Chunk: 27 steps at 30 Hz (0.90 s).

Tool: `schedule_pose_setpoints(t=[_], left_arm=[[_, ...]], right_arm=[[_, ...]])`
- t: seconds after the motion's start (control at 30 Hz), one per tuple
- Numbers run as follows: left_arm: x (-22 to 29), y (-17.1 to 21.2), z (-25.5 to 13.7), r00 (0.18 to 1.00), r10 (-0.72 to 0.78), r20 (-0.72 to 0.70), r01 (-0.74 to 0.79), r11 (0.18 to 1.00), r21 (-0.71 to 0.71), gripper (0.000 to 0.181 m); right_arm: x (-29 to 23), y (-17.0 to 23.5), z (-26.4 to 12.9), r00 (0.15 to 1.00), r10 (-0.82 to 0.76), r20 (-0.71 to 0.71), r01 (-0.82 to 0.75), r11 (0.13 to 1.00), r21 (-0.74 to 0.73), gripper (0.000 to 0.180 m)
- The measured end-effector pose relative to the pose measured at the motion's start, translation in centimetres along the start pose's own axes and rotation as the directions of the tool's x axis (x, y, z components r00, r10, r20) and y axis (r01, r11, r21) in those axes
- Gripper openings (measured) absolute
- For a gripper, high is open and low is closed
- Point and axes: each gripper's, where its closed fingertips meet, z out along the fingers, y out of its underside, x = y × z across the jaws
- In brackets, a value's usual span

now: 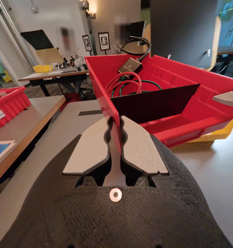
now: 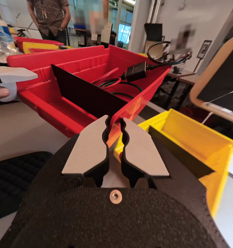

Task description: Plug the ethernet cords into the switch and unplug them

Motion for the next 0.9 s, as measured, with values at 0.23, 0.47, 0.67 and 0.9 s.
schedule_pose_setpoints(t=[0.23, 0.47, 0.67, 0.9], left_arm=[[-4.1, 7.6, 1.4, 0.998, -0.044, 0.046, 0.049, 0.992, -0.114, 0.006], [-1.6, 12.9, 4.1, 0.995, -0.043, -0.085, 0.025, 0.979, -0.202, 0.009], [-0.2, 11.6, 3.3, 0.971, 0.051, -0.233, -0.092, 0.981, -0.169, 0.034], [6.2, 10.2, 2.2, 0.806, 0.288, -0.517, -0.461, 0.854, -0.244, 0.054]], right_arm=[[-4.0, 7.3, 4.0, 0.997, 0.016, 0.080, -0.005, 0.990, -0.143, 0.017], [-2.4, 11.5, 3.0, 1.000, -0.007, 0.022, 0.012, 0.977, -0.214, 0.019], [-1.6, 10.8, -1.5, 0.974, -0.037, 0.221, 0.088, 0.970, -0.226, 0.042], [5.8, 15.1, -2.8, 0.865, -0.286, 0.412, 0.482, 0.704, -0.522, 0.062]])
